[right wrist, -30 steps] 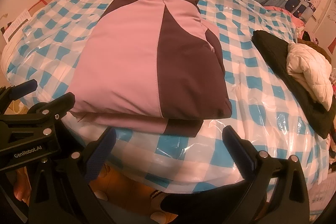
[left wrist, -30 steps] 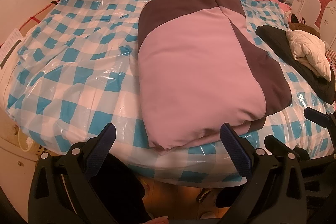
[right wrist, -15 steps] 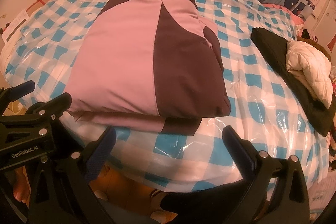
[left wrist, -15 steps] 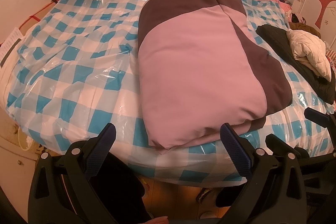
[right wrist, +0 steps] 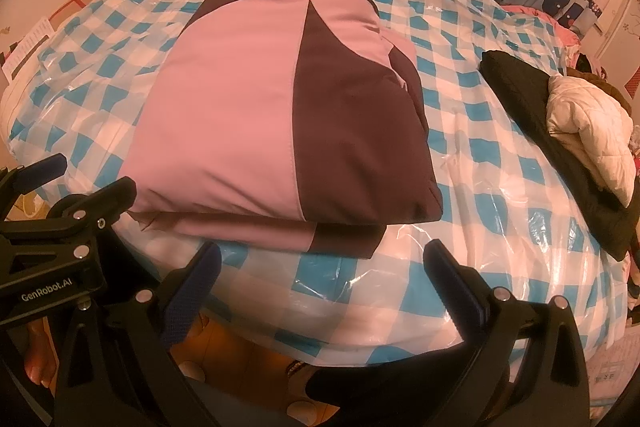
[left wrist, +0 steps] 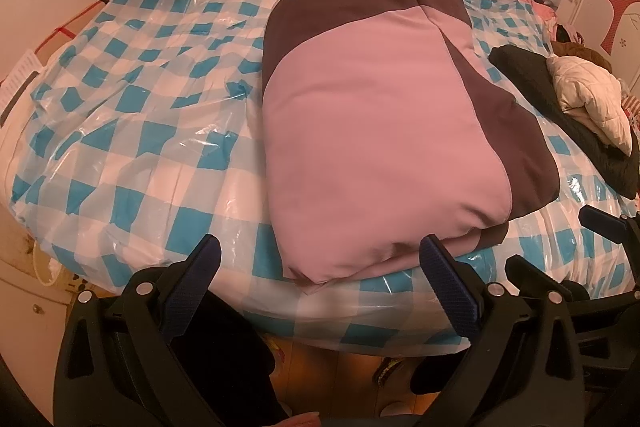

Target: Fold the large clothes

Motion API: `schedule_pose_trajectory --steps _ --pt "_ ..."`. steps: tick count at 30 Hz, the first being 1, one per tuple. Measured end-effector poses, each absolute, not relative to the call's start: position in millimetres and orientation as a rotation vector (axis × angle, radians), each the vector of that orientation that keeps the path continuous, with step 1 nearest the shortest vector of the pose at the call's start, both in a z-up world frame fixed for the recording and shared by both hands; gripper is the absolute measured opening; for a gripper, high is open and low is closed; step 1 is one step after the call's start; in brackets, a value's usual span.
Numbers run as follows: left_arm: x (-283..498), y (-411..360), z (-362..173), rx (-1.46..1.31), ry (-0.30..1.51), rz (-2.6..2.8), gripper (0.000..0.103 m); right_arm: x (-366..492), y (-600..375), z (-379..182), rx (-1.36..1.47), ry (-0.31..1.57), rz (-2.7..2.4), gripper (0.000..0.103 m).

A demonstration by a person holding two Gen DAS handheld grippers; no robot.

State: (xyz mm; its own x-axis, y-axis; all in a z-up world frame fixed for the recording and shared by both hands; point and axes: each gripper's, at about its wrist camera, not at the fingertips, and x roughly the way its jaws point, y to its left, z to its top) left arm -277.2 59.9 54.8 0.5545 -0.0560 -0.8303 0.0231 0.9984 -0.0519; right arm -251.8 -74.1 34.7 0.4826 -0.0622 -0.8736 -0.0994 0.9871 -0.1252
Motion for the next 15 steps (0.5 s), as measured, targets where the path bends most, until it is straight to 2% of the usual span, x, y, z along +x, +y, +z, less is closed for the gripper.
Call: schedule_pose_trajectory --steps 15 --pt "-277.6 59.3 54.1 -0.036 0.983 -0.046 0.096 -249.9 -74.8 32.3 -0.165 1.071 0.029 0.098"
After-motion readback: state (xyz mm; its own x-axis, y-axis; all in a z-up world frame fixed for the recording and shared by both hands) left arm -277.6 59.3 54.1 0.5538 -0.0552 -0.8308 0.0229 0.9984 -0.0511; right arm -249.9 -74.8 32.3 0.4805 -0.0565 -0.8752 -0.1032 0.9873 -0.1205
